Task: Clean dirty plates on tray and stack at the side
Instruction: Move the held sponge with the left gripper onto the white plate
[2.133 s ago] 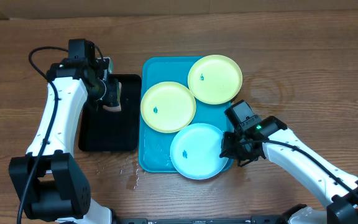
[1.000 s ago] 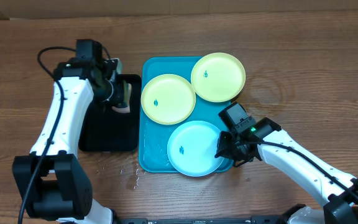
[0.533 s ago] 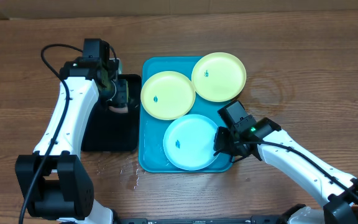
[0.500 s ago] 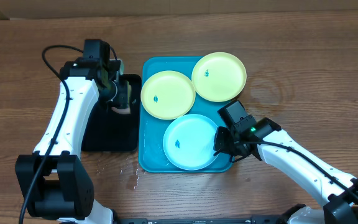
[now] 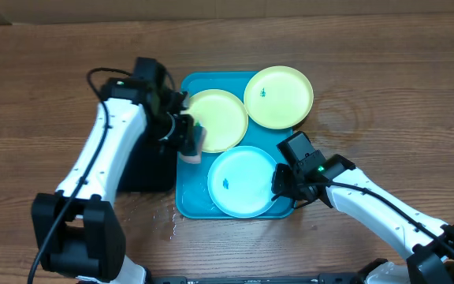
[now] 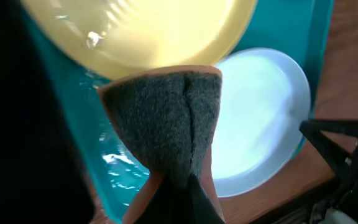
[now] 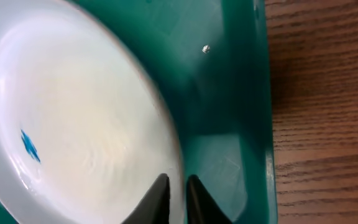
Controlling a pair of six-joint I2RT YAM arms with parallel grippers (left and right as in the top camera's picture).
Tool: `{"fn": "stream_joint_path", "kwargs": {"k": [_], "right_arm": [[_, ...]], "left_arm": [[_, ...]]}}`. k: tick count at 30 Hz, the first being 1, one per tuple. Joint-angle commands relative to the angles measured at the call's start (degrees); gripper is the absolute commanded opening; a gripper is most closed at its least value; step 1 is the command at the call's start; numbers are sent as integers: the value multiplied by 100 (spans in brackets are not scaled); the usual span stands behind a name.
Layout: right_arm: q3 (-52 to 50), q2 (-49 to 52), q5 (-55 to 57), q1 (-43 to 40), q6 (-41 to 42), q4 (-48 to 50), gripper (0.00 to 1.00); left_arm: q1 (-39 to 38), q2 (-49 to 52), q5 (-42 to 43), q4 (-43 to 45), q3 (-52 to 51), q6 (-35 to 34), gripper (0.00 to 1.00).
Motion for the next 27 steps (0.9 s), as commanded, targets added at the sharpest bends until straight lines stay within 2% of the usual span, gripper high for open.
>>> {"fn": "stream_joint_path", "kwargs": {"k": [1, 7, 13, 16, 20, 27], "right_arm": [[-13, 15, -20, 39, 15, 35, 16], [-13, 15, -103, 39, 136, 170, 18], [-13, 15, 42, 39, 131, 179, 18], [-13, 15, 42, 39, 63, 179, 25], [-13, 15, 72, 31, -450, 264, 38], [-13, 15, 511, 22, -472, 260, 37]], "left_arm": [[-474, -52, 107, 184, -271, -116, 4], [-1440, -42, 76, 1161, -876, -678, 4], [-1976, -42, -168, 1617, -1045, -1270, 4], [-2118, -42, -509, 1635, -1045, -1491, 4], [-2168, -42, -977, 1633, -1045, -1779, 4], [-2168, -42, -1469, 1633, -1047, -2234, 4]]}}
